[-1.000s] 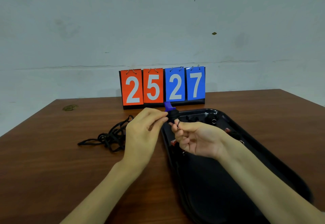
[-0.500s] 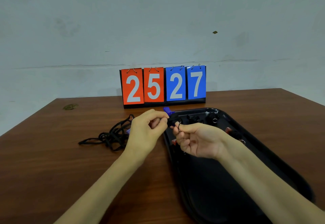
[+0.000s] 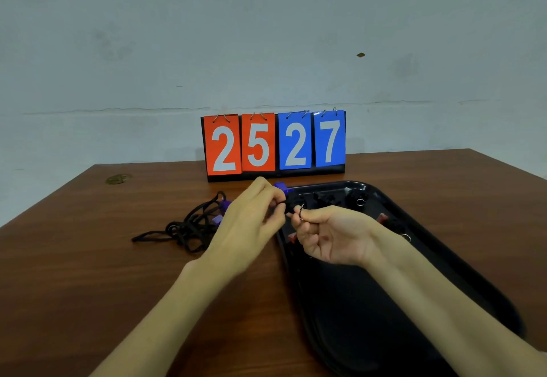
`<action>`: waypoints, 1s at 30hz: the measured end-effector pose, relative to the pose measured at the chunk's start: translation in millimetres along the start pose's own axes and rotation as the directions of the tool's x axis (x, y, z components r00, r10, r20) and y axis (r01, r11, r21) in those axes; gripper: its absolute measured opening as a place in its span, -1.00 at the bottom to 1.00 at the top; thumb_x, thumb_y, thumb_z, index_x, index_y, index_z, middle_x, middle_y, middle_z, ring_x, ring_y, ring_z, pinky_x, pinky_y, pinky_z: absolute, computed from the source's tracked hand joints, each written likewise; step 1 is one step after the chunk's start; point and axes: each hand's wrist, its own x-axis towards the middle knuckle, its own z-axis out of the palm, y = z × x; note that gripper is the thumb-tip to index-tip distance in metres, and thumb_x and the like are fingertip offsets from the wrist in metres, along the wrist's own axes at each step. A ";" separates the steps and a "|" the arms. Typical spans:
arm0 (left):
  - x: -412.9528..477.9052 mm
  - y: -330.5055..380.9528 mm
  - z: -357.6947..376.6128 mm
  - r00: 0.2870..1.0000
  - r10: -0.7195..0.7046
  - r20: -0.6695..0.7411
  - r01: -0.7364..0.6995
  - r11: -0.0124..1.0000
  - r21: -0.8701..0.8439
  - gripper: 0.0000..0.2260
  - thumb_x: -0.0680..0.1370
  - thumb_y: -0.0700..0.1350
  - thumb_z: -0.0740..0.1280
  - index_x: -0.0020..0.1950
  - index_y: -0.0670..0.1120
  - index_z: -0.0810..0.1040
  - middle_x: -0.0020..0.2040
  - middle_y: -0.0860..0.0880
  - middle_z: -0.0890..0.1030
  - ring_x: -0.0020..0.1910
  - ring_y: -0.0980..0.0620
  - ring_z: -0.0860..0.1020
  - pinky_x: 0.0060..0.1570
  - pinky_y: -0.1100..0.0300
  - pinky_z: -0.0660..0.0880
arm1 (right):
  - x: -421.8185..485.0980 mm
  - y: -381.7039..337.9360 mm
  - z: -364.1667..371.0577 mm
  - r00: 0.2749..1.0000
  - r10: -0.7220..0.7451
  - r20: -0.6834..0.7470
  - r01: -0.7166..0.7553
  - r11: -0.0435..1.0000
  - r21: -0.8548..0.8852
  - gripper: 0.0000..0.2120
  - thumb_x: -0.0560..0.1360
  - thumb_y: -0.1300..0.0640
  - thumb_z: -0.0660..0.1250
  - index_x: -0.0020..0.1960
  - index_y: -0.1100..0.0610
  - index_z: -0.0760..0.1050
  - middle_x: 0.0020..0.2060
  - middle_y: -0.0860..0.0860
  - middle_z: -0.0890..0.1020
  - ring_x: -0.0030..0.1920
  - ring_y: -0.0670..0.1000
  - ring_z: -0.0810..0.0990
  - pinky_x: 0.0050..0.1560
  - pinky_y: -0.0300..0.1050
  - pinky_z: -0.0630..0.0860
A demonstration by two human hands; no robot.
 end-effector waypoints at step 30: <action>2.1 5.8 10.8 0.884 -0.421 0.201 0.432 0.577 -0.693 -0.86 0.55 -0.33 0.22 -0.01 -0.12 0.50 -0.10 -0.09 0.58 -0.11 0.06 0.57 -0.08 0.28 0.51 | 2.7 6.2 6.2 0.967 -0.234 -0.096 0.217 0.962 -0.165 -0.88 0.52 0.24 0.28 -0.16 0.18 0.57 -0.35 -0.01 0.60 -0.43 -0.17 0.46 -0.50 -0.38 0.38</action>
